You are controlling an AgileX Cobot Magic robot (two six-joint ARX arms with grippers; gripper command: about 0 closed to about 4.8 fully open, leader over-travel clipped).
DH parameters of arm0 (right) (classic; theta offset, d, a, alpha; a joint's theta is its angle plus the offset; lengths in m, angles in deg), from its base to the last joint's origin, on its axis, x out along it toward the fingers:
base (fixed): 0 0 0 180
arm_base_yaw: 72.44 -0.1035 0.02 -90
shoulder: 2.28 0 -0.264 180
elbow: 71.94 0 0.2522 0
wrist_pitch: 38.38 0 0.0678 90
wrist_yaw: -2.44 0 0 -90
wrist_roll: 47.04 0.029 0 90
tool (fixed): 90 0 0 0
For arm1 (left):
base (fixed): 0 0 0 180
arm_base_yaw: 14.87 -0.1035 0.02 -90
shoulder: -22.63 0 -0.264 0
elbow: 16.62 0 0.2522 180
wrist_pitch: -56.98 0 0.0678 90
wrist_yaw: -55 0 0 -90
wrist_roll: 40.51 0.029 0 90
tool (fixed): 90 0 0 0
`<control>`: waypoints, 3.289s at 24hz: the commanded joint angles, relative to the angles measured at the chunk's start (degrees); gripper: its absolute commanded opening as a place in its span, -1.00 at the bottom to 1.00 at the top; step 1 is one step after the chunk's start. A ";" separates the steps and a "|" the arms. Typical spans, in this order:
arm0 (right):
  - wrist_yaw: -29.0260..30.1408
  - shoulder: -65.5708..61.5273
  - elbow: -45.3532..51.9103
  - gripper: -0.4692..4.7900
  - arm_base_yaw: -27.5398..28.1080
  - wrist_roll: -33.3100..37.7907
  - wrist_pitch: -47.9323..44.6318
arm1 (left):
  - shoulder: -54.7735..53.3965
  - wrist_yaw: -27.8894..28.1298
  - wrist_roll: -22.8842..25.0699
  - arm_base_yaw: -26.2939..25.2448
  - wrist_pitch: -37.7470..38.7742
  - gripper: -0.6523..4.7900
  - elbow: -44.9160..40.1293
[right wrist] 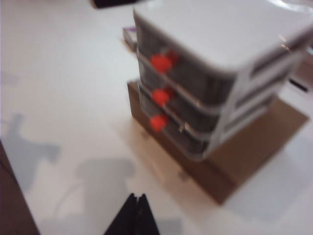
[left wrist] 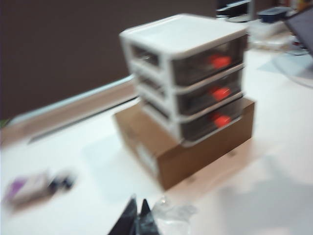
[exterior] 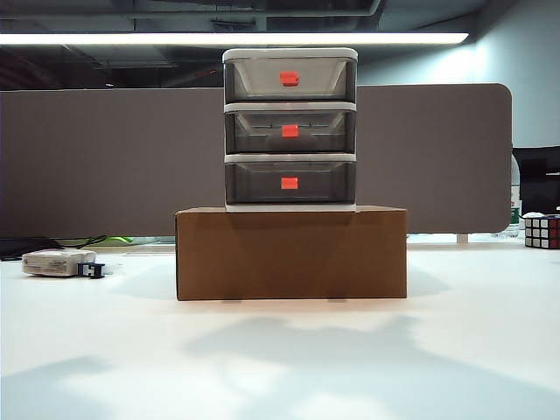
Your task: Open the second layer of the drawer on the table, pick up the earphone case on the table and put it in, and finally close the drawer.
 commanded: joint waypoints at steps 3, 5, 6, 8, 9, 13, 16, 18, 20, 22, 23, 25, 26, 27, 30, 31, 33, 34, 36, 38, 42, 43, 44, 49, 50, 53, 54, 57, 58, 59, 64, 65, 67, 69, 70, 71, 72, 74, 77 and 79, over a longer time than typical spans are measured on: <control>-6.01 12.63 10.05 -0.84 -0.02 3.43 -1.92 | 8.13 4.76 -4.76 -0.07 5.57 -0.78 -0.09; -6.43 17.22 13.64 -0.84 -0.02 3.41 -1.92 | 7.91 4.92 -5.16 -0.15 5.62 -0.78 -0.02; -6.82 19.04 15.19 -0.84 0.00 3.45 -1.77 | 7.91 4.90 -5.18 -0.11 5.66 -0.78 -0.07; -7.06 25.29 19.47 -0.84 -0.17 6.78 -1.86 | 7.91 4.37 -4.22 -0.02 5.57 -0.78 -0.46; -7.19 27.45 20.85 -0.84 -0.15 9.22 -2.25 | 7.91 4.33 -2.47 -0.02 5.01 -0.78 -0.92; -7.06 36.65 27.80 -0.84 -0.22 11.96 -8.07 | 7.91 0.85 3.21 -0.02 2.73 -0.78 -4.20; -7.34 47.43 34.64 -0.84 -0.15 12.07 -13.92 | 7.93 -3.26 2.40 -0.02 -1.92 -0.78 -8.76; -7.43 47.34 36.98 -0.84 -0.35 13.31 -15.69 | 7.93 -3.19 0.31 -0.02 -7.80 -0.78 -12.24; -7.43 46.62 37.99 -0.84 -0.68 13.25 -16.17 | 7.93 -4.11 0.22 -0.02 -11.47 -0.78 -14.58; -7.76 47.17 39.80 -0.84 -0.79 13.22 -18.08 | 7.93 -3.37 0.83 0.00 -15.65 -0.78 -17.22; -8.35 47.50 40.72 -0.84 -0.81 13.25 -19.21 | 7.93 -3.13 1.05 -0.13 -17.00 -0.78 -18.29; -9.88 47.84 42.73 -0.84 -0.79 13.44 -21.70 | 7.93 -3.21 1.27 -0.09 -19.96 -0.78 -20.76; -10.27 47.84 43.47 -0.84 -0.79 13.42 -22.47 | 7.93 -3.21 1.27 -0.09 -21.84 -0.78 -22.18; -10.58 47.82 44.30 -0.84 -0.79 13.44 -23.69 | 7.93 -3.21 1.22 -0.09 -23.34 -0.78 -23.28; -10.49 47.87 47.19 -0.84 -0.81 13.70 -27.98 | 7.93 -2.80 1.22 -0.09 -27.89 -0.78 -26.12; -10.54 47.87 48.19 -0.84 -0.81 13.70 -29.18 | 7.93 -2.69 0.85 -0.09 -29.51 -0.78 -26.86; -10.91 47.87 49.72 -0.84 -0.79 13.79 -30.99 | 7.93 -1.88 0.39 -0.09 -32.72 -0.78 -28.41; -12.15 47.84 50.23 -0.84 -0.79 13.51 -30.56 | 7.93 -0.68 0.39 -0.11 -34.18 -0.78 -29.40; -12.44 47.84 50.23 -0.84 -0.79 12.79 -30.08 | 7.93 1.29 0.92 -0.11 -33.94 -0.78 -29.40; -12.46 47.84 50.23 -0.84 -0.57 11.32 -29.97 | 7.93 2.43 2.14 -0.13 -34.05 -0.78 -29.40; -12.46 47.84 50.21 -0.84 0.46 10.58 -29.33 | 7.93 5.09 4.48 -0.66 -34.42 -0.78 -29.42; -12.44 47.84 50.21 -0.84 1.73 10.58 -28.89 | 7.93 5.38 4.48 -2.40 -34.97 -0.78 -29.42; -12.44 47.87 50.21 -0.84 2.51 10.51 -28.76 | 7.93 5.29 4.48 -3.28 -35.17 -0.78 -29.42; -8.02 47.87 50.21 -0.84 10.45 9.68 -28.74 | 7.93 -4.96 3.61 -16.17 -36.68 -0.78 -29.42; -7.21 47.87 50.21 -0.84 11.74 9.68 -28.74 | 7.93 -7.45 2.78 -18.67 -36.65 -0.78 -29.42; -7.04 47.87 50.21 -0.84 15.58 9.73 -28.76 | 7.93 -16.24 1.31 -27.36 -36.61 -0.78 -29.40; -7.04 47.87 50.21 -0.84 16.48 9.73 -28.76 | 7.93 -18.14 1.20 -29.64 -36.59 -0.78 -29.40; -7.30 47.87 50.21 -0.84 18.58 9.75 -28.85 | 7.93 -22.64 0.33 -36.06 -36.63 -0.78 -29.40; -7.26 47.87 50.23 -0.84 18.97 9.75 -28.94 | 7.93 -23.61 0.09 -37.75 -36.63 -0.78 -29.40; -7.26 47.87 50.23 -0.84 19.45 9.75 -28.96 | 7.93 -25.70 -0.72 -40.96 -36.63 -0.78 -29.40; -7.80 47.87 50.23 -0.84 19.26 9.75 -29.07 | 7.93 -27.26 -3.50 -42.91 -35.15 -0.78 -29.38; -8.72 47.87 50.23 -0.84 19.26 9.75 -29.27 | 7.93 -27.28 -4.52 -42.91 -34.67 -0.78 -29.38; -11.76 47.87 50.21 -0.84 19.26 9.84 -30.08 | 7.93 -27.26 -6.82 -42.91 -33.66 -0.78 -29.38; -15.72 47.87 50.21 -0.84 19.28 11.06 -31.56 | 7.93 -27.28 -7.32 -42.91 -31.87 -0.78 -29.38; -16.63 47.87 50.21 -0.84 19.28 11.08 -32.20 | 7.93 -27.26 -7.32 -42.91 -30.97 -0.78 -29.38; -16.59 47.87 50.21 -0.84 19.28 11.08 -32.37 | 7.93 -27.26 -7.32 -42.91 -30.75 -0.78 -29.38; -16.52 47.87 50.21 -0.84 19.28 11.08 -32.37 | 7.93 -27.26 -7.32 -42.91 -30.56 -0.78 -29.38; -16.09 47.87 50.21 -0.84 19.26 11.06 -32.13 | 7.93 -27.26 -7.32 -42.91 -30.53 -0.78 -29.38; -16.15 47.87 50.21 -0.84 19.26 11.06 -31.78 | 7.93 -27.26 -7.32 -42.91 -30.53 -0.78 -29.38; -16.35 47.87 50.21 -0.84 19.28 11.04 -31.78 | 7.93 -27.26 -7.32 -42.91 -30.53 -0.78 -29.38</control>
